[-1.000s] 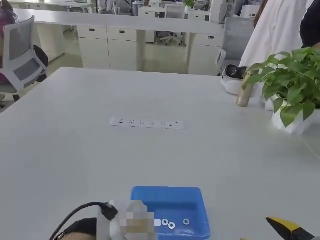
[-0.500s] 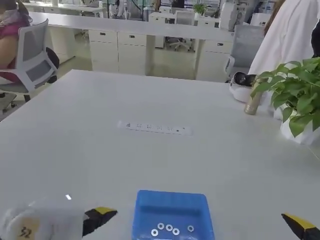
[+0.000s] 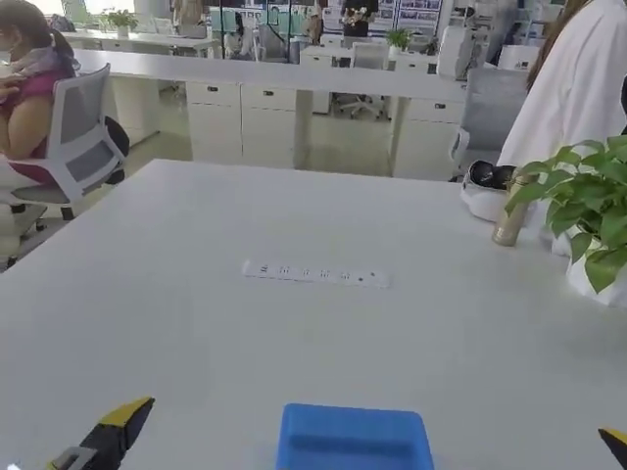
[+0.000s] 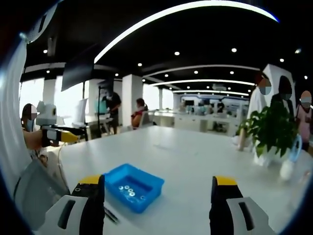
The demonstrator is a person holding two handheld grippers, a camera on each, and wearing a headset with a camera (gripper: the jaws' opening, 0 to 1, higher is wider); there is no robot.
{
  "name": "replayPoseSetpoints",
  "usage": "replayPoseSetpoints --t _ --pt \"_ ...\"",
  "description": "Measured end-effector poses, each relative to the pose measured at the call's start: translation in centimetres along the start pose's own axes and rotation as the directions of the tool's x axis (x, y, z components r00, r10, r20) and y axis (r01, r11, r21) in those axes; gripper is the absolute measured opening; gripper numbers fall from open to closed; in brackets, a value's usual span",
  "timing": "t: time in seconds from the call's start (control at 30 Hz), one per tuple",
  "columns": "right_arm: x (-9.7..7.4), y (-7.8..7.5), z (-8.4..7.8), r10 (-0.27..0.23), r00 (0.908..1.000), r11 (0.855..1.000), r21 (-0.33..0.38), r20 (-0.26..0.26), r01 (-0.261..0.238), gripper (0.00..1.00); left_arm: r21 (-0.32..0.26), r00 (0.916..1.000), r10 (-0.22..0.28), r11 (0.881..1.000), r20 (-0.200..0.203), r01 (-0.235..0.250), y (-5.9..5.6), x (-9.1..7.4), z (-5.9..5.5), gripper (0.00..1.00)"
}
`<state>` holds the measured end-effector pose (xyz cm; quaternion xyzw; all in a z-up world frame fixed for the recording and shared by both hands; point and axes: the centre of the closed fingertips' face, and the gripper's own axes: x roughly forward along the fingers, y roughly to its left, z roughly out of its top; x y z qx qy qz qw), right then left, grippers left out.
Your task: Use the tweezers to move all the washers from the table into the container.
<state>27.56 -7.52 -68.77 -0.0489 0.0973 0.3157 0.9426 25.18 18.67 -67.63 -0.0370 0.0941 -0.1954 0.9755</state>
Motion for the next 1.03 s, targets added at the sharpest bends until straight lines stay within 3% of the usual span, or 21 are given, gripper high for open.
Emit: replayPoseSetpoints --t 0.1,0.23,0.33,0.47,0.83,1.03 --pt "0.1 0.1 0.3 0.001 0.9999 1.0 -0.006 0.012 -0.001 0.99 -0.004 0.9999 -0.009 1.0 0.007 0.009 -0.2 -0.1 0.2 0.99" --pt "-0.2 0.6 0.4 0.008 0.9997 1.0 0.024 0.021 -0.008 0.99 -0.009 0.9994 -0.027 1.0 0.021 0.027 -0.9 -0.2 0.7 0.99" --pt "-0.4 0.6 0.5 0.001 0.9997 1.0 0.03 0.024 -0.001 0.99 0.016 0.9995 -0.033 0.999 -0.003 0.033 -1.2 0.0 0.3 0.99" --pt "-0.7 0.6 0.6 -0.005 0.9997 0.999 0.038 0.025 0.004 0.99 -0.011 0.9989 -0.043 0.999 0.018 0.044 -1.5 -0.2 0.7 0.99" --pt "-1.5 -0.2 0.2 -0.042 0.9986 0.997 0.064 0.033 0.04 0.99 -0.038 0.9998 -0.021 0.999 0.004 0.021 -1.0 -1.0 0.2 0.99" --pt "-1.2 0.0 -0.1 -0.033 0.9993 0.997 0.071 0.018 0.032 0.99 -0.048 0.9999 -0.01 0.999 0.006 0.01 -0.9 -1.3 -0.1 0.99"
